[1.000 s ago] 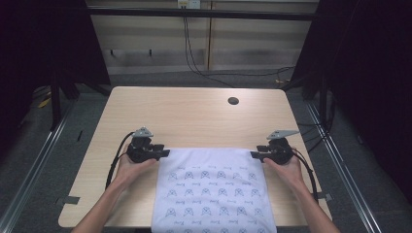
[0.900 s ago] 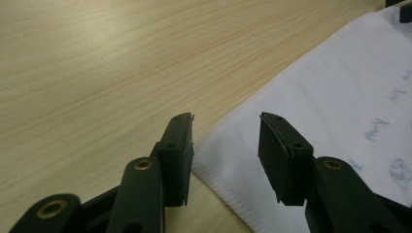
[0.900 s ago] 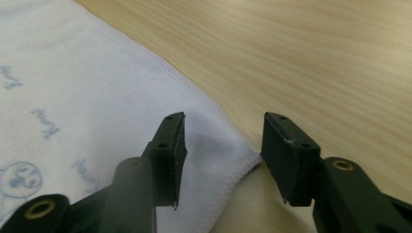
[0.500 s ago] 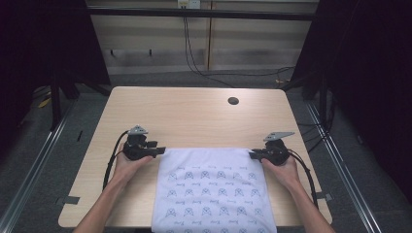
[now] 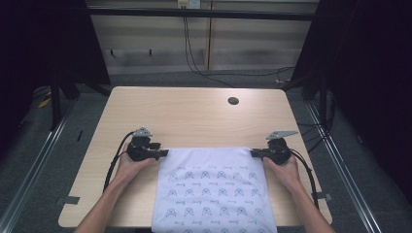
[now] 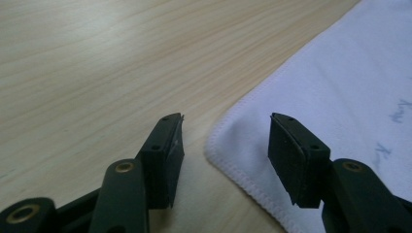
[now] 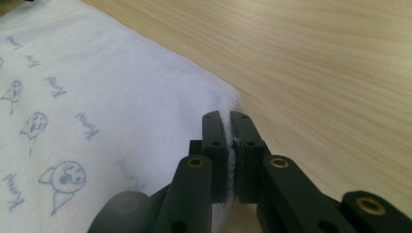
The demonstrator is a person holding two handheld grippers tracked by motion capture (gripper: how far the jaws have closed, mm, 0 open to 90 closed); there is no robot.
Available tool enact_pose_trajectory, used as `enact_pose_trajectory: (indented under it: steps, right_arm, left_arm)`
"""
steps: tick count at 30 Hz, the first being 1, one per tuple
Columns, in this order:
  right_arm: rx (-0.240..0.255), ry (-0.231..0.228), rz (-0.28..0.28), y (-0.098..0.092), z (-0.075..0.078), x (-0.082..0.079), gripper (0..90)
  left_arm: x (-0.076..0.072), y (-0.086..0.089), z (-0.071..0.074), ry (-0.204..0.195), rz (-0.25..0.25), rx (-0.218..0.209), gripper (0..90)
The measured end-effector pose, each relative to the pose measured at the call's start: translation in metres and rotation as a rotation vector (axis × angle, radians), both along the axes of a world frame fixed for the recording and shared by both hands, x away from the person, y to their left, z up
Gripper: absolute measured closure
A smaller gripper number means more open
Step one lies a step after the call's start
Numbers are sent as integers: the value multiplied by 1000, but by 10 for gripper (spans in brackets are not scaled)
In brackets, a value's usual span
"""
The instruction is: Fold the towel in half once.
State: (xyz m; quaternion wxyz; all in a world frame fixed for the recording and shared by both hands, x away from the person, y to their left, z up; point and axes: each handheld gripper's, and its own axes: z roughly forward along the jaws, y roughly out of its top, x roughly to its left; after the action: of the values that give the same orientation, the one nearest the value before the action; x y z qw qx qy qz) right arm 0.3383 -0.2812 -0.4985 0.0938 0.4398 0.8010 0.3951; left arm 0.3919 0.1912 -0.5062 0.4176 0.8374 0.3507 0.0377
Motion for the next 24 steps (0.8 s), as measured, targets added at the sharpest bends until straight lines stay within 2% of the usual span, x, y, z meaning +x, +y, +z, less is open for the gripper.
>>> enact_pose_trajectory:
  steps: [2, 5, 6, 9, 11, 12, 13, 14, 15, 16, 17, 18, 20, 24]
  right_arm:
    - [6, -4, -4, 0, 1, 0, 860]
    - [11, -4, -2, -1, 1, -1, 859]
    - [11, -1, 0, 0, 1, -1, 860]
    - [15, 1, 6, 1, 3, -2, 860]
    - [29, -2, 11, 1, 5, -3, 861]
    - [49, -2, 6, 0, 10, -4, 861]
    - [49, -2, 6, 0, 10, -4, 861]
    - [59, -12, 12, -2, 13, -4, 861]
    - [80, -31, 4, -6, 23, -2, 862]
    - [80, -31, 4, -6, 23, -2, 862]
    - [114, -62, -6, -10, 36, 3, 863]
    - [114, -62, -6, -10, 36, 3, 863]
    - [141, -91, -16, -12, 49, 10, 863]
    - [133, -140, -15, -8, 78, 27, 864]
  left_arm:
    - [-2, -3, 0, 0, -28, -6, 494]
    - [-6, -8, 1, -1, -56, 11, 626]
    - [-7, -10, 1, -1, -65, 13, 626]
    - [-10, -14, 1, -2, -63, 21, 850]
    - [-11, -12, 5, -1, -54, -1, 865]
    - [-10, -7, 12, -5, -55, -47, 867]
    - [-10, -7, 12, -5, -55, -47, 868]
    - [-10, -5, 18, -15, -46, -67, 868]
    - [-9, -1, 29, -35, -43, -101, 869]
    - [-9, -1, 29, -35, -43, -101, 869]
    - [-8, 0, 35, -48, -37, -113, 869]
    - [-7, 0, 41, -64, -36, -121, 869]
    - [-1, 1, 54, -90, -20, -146, 869]
    - [13, 4, 76, -137, 18, -175, 871]
